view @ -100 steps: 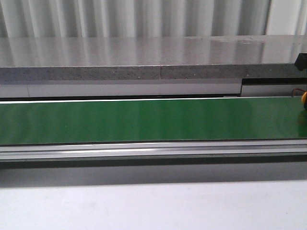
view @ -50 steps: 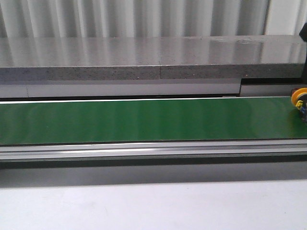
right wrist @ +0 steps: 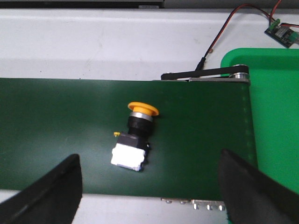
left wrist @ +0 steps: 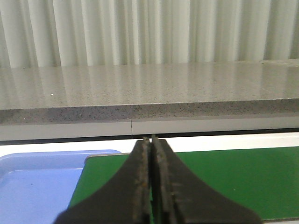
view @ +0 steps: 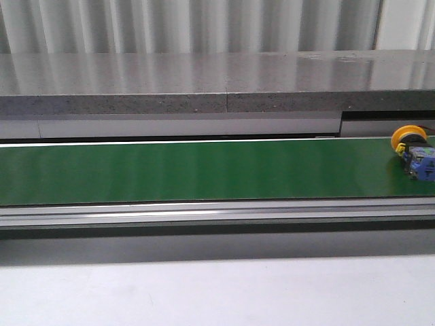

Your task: Move button from right to left

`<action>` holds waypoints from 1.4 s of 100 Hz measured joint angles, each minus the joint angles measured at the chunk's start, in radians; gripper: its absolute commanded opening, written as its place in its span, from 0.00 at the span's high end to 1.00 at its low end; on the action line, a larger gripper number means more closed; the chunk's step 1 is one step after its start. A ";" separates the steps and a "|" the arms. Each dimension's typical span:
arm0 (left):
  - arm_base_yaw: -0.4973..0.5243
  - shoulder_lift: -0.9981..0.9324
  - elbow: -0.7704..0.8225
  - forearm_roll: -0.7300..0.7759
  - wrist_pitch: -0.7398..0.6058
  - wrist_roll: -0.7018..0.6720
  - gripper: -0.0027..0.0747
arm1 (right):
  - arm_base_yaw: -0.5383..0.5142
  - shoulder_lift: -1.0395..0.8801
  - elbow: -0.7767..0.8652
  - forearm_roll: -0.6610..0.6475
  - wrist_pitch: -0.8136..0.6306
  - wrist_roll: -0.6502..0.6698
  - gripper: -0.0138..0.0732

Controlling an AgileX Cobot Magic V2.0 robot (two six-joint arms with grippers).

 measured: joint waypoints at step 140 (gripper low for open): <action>0.000 0.000 0.000 0.000 0.000 0.000 0.99 | 0.000 -0.449 0.370 -0.002 -0.074 -0.009 0.92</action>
